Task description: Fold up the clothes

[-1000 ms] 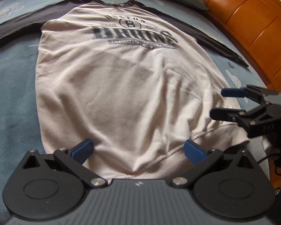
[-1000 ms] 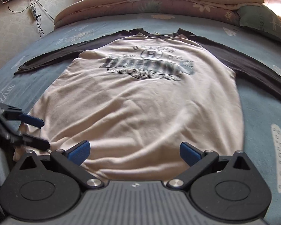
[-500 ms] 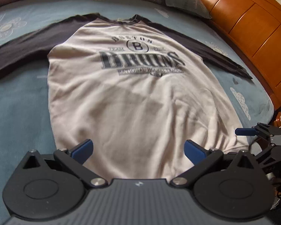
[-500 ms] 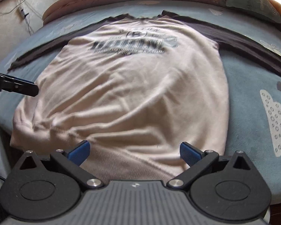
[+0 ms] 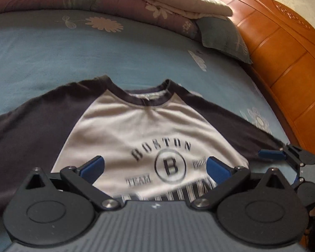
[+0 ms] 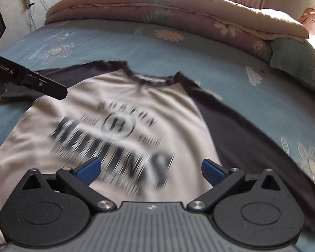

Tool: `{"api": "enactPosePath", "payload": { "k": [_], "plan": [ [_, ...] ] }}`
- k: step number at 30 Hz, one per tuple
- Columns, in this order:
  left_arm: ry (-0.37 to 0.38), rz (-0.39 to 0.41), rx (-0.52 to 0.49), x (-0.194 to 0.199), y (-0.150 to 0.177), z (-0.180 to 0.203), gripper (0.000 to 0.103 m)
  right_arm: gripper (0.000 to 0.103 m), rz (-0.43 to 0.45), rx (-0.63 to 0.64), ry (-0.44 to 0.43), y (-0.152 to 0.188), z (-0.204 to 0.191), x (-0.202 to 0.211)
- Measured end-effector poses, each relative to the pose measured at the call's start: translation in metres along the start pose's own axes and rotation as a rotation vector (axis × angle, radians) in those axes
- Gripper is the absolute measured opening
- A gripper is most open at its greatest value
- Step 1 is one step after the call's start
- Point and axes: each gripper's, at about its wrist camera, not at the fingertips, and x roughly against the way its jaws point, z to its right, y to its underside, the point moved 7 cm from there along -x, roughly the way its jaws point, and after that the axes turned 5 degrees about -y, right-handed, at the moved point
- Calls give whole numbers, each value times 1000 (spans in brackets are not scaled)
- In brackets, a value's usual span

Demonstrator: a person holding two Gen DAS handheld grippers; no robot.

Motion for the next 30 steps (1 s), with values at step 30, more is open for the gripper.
{"api": "enactPosePath", "payload": {
  "k": [30],
  "plan": [
    [73,-131,151,-80,-46,-48,102,103,-185,-95,-115,-70,52,-149]
  ]
}}
